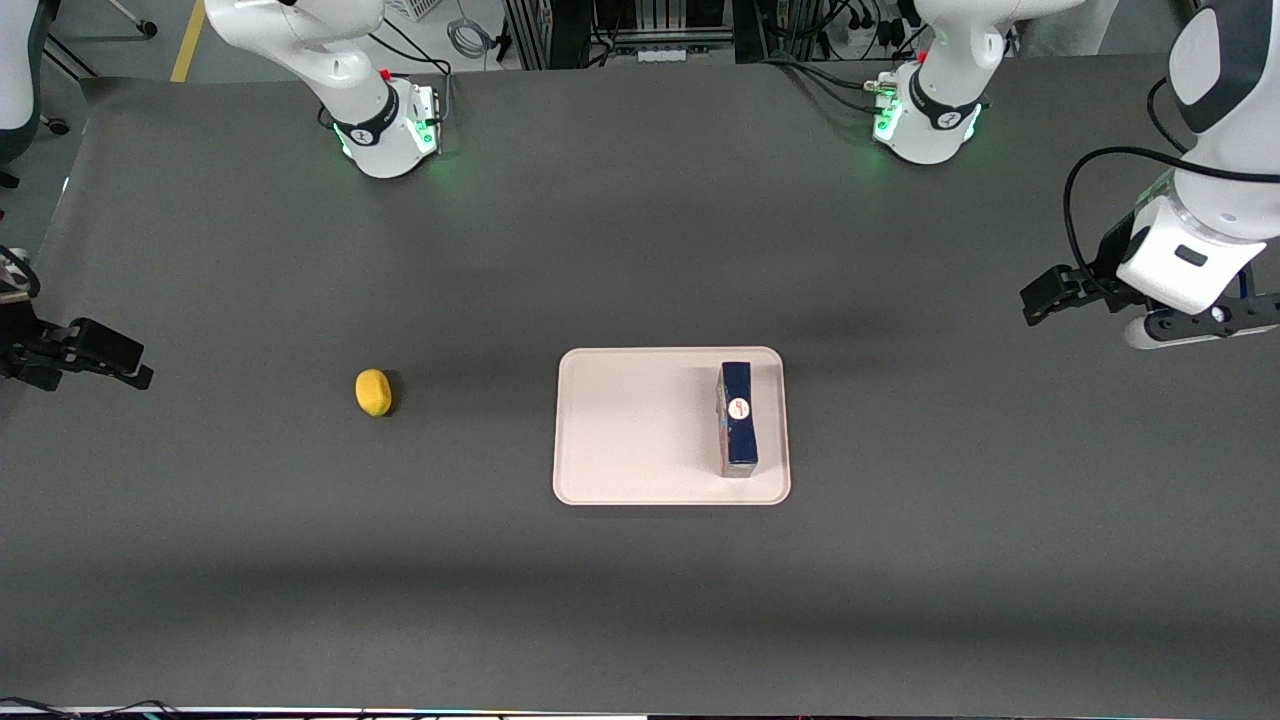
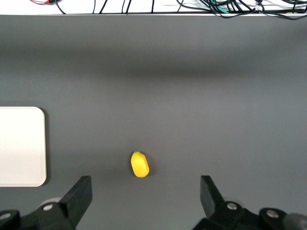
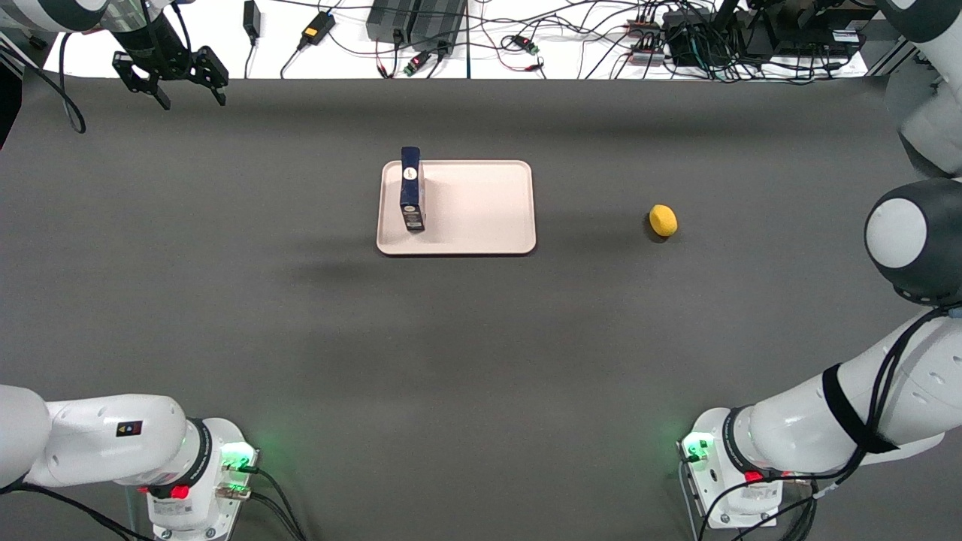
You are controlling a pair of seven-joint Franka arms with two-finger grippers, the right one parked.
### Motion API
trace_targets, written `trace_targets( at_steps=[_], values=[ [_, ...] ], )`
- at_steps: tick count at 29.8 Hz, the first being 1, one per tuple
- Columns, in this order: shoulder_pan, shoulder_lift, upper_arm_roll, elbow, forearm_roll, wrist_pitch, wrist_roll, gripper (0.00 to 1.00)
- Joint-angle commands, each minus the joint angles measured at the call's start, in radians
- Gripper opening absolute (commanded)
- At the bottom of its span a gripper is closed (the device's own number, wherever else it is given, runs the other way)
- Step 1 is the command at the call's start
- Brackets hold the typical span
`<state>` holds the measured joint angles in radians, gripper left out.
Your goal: Place cookie box on tray
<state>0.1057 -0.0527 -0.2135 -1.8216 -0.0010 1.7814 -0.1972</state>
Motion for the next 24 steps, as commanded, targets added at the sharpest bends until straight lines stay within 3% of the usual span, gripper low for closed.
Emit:
trace_targets(
  at_steps=[1, 24],
  values=[
    [-0.009, -0.015, 0.003, -0.007, 0.010, 0.000, 0.059, 1.00],
    [-0.006, 0.017, -0.007, 0.033, 0.013, -0.042, 0.056, 1.00]
  ],
)
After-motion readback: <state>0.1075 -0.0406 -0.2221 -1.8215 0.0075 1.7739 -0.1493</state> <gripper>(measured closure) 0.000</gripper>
